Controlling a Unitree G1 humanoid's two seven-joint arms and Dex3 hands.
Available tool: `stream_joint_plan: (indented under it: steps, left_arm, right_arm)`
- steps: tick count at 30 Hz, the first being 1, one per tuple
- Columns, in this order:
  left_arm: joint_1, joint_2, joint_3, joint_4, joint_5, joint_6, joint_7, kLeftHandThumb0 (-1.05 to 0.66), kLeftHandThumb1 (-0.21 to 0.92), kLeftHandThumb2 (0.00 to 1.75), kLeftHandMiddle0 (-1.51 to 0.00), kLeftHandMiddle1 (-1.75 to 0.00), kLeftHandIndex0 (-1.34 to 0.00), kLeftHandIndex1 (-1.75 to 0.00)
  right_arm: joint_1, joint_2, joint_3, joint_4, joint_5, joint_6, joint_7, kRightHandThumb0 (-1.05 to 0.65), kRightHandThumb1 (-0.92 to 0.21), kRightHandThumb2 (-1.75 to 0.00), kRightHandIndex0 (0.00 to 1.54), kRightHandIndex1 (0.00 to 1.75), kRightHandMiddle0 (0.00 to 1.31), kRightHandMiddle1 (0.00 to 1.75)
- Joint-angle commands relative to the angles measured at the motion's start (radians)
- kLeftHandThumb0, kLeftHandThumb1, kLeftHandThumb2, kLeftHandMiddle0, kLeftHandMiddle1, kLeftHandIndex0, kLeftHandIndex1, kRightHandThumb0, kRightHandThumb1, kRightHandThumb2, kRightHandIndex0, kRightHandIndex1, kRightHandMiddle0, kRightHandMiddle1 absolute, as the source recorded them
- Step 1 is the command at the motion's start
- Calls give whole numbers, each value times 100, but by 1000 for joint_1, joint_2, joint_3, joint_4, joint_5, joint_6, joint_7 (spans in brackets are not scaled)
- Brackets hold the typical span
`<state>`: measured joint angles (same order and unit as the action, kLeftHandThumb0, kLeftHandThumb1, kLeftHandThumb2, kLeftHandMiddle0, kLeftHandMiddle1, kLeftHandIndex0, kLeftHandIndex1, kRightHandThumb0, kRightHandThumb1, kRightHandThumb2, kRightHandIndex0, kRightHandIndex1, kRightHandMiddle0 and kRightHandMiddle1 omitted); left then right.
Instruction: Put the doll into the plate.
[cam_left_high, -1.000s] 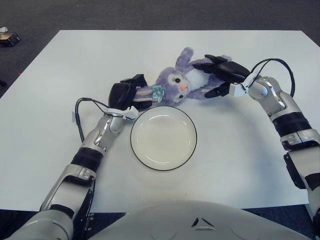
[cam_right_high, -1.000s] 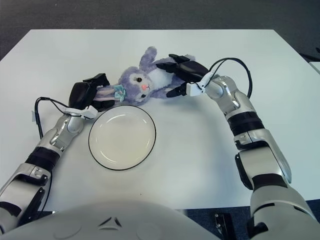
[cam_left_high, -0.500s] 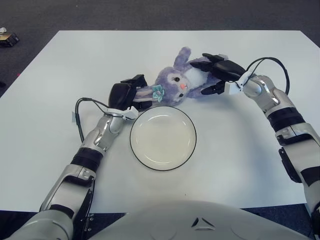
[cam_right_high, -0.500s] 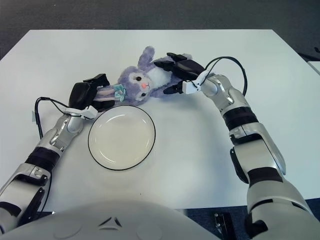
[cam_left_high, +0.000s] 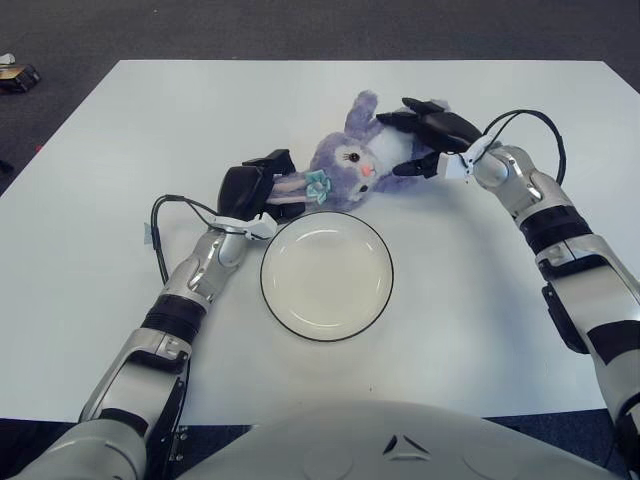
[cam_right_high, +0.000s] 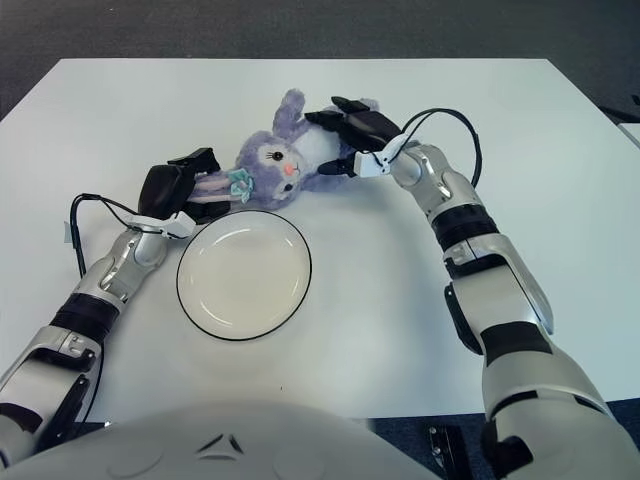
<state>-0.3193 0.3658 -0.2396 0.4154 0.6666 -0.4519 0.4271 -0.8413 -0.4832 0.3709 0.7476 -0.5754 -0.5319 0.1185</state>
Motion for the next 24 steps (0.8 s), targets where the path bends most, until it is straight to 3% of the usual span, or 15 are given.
stream_joint_plan:
  steps: [1, 24]
  left_arm:
    - [10, 12, -4, 13, -3, -7, -11, 7, 46, 88, -86, -175, -67, -175]
    - [9, 13, -6, 15, -15, -15, -24, 6, 46, 86, -86, -175, -67, -175]
  right_arm:
    - [-15, -2, -14, -4, 5, 7, -5, -101, -92, -48, 0, 0, 21, 0]
    - [-13, 26, -9, -51, -22, 69, -13, -97, -92, -35, 1, 0, 19, 0]
